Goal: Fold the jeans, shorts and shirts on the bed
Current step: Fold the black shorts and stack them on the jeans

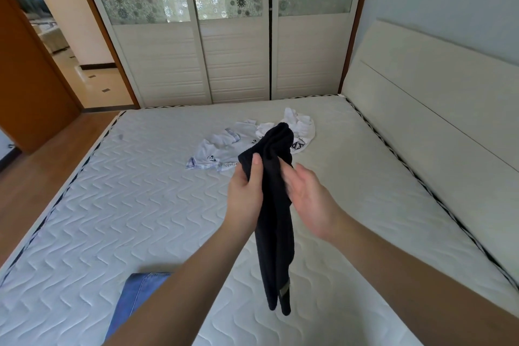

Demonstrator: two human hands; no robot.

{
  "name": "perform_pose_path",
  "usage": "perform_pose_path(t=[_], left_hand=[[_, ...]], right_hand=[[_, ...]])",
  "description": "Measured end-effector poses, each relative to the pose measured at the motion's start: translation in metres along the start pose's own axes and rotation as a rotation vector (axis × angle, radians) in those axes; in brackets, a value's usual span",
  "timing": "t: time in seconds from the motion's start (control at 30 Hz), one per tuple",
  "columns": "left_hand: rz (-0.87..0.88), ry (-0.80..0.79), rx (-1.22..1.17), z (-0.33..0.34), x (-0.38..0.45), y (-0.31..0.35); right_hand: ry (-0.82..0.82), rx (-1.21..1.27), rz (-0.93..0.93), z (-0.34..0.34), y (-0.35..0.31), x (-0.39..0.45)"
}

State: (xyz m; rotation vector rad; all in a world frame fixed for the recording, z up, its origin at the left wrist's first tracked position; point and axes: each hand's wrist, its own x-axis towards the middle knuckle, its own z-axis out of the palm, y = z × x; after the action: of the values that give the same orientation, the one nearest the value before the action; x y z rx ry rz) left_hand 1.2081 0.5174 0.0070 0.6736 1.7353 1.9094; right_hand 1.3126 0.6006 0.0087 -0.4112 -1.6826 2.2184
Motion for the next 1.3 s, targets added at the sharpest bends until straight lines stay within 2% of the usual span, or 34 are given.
perform_pose_path(t=[0.07, 0.13, 0.23, 0.3, 0.37, 0.47, 0.5, 0.57, 0.67, 0.8, 0.9, 0.97, 1.13, 1.23, 1.3], left_hand=[[0.039, -0.080, -0.025, -0.006, 0.004, -0.002], [0.091, -0.133, 0.055, -0.009, 0.008, -0.003], [0.135, -0.092, 0.147, -0.011, 0.016, -0.003], [0.082, -0.046, 0.036, -0.015, 0.023, 0.000], [0.040, -0.019, -0.030, -0.021, 0.028, 0.004], [-0.006, -0.060, -0.058, -0.031, 0.031, 0.011], [-0.019, -0.087, -0.065, -0.033, 0.031, 0.013], [-0.029, -0.132, -0.066, -0.034, 0.030, 0.015], [-0.055, -0.176, -0.068, -0.035, 0.030, 0.016], [0.000, -0.266, -0.062, -0.050, 0.032, 0.009], [0.127, -0.319, 0.064, -0.071, 0.038, 0.006], [0.152, -0.403, 0.143, -0.087, 0.044, 0.007], [0.199, -0.613, 0.791, -0.112, 0.057, 0.022], [0.192, -0.648, 1.028, -0.102, 0.055, 0.027], [0.236, -0.642, 1.059, -0.086, 0.052, 0.024]], right_hand=[[-0.027, -0.003, 0.004, -0.003, -0.001, 0.001], [-0.044, -0.014, 0.007, -0.006, -0.002, 0.004], [-0.070, -0.015, 0.008, -0.011, -0.007, 0.008], [-0.061, -0.068, -0.015, -0.019, -0.011, 0.010], [0.041, -0.164, -0.073, -0.029, -0.013, 0.014], [0.383, -0.345, -0.150, -0.045, -0.009, 0.022], [0.420, -0.371, -0.144, -0.051, -0.006, 0.023], [0.299, -0.429, -0.158, -0.058, 0.002, 0.026], [0.144, -0.338, -0.120, -0.062, 0.007, 0.033], [0.246, -0.336, -0.175, -0.061, 0.002, 0.037], [0.305, -0.415, -0.212, -0.061, -0.001, 0.036], [0.328, -0.472, -0.212, -0.057, -0.002, 0.035], [0.291, -0.597, -0.187, -0.040, -0.001, 0.031], [0.301, -0.665, -0.179, -0.029, 0.001, 0.030], [0.313, -0.718, -0.168, -0.024, 0.003, 0.030]])
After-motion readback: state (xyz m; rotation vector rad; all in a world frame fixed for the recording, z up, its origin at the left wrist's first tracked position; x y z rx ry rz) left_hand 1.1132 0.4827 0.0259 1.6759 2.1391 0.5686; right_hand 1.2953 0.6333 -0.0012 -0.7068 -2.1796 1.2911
